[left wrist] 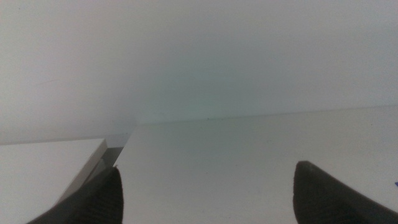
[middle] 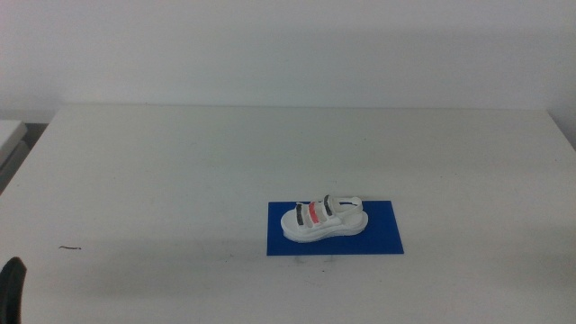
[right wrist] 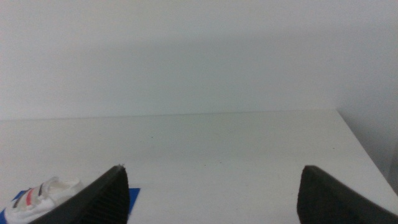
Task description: Use one arm to grab the shoe from the table and place it on the mat.
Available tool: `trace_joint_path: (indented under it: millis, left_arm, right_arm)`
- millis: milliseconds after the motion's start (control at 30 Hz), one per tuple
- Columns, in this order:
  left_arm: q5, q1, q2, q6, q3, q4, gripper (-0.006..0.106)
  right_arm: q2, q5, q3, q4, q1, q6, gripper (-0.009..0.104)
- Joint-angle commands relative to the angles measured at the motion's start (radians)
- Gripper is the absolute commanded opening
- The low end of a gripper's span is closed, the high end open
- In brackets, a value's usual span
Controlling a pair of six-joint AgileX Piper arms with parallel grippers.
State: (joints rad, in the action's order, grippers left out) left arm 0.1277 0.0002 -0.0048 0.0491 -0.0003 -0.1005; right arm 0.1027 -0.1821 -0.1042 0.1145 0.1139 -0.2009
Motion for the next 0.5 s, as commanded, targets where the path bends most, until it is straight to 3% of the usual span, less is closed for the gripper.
trace_joint_path:
  millis: [0,467]
  left_arm:
    - [-0.012,0.000,0.005,0.001,0.000,0.004,0.094]
    - [-0.012,0.000,0.005,0.001,0.000,0.004,0.094]
  right_arm:
    - [-0.070,0.019,0.052,0.021,-0.014,0.007,0.087]
    - [-0.103,-0.003,0.104,0.010,-0.015,0.007,0.087]
